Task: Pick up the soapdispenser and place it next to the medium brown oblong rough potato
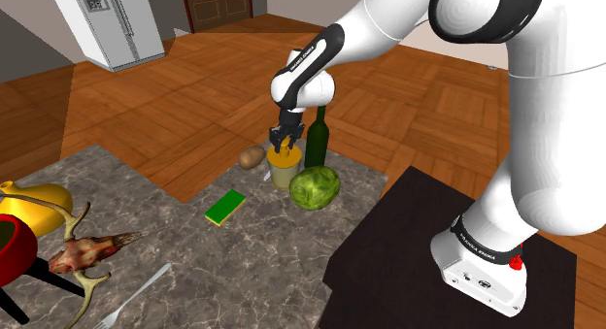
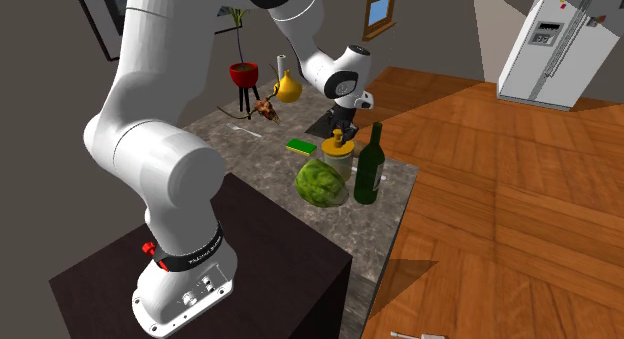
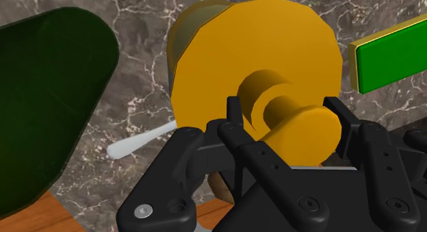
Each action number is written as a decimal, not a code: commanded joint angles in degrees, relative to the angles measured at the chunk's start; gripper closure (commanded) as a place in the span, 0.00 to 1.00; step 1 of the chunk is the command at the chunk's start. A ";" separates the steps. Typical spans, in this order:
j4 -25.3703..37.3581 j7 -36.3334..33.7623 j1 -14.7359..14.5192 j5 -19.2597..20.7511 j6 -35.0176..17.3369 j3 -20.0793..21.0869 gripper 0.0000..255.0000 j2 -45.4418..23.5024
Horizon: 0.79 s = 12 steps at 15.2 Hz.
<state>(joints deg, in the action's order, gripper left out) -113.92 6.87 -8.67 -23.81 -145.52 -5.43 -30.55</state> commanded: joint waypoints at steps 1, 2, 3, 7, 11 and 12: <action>0.03 0.01 0.00 -0.01 -0.02 0.00 1.00 0.01; 0.03 0.01 0.00 -0.01 -0.02 0.00 1.00 0.01; 0.02 0.01 0.00 -0.01 -0.02 0.00 0.00 0.02; -0.02 0.02 0.01 -0.01 -0.03 0.00 0.00 0.04; -0.88 -1.14 -0.25 1.73 3.82 -1.35 0.00 4.73; -1.00 -1.45 -0.29 2.21 4.88 -1.68 0.00 5.91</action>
<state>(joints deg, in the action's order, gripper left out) -114.12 5.86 -8.73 -22.09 -141.57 -6.78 -26.35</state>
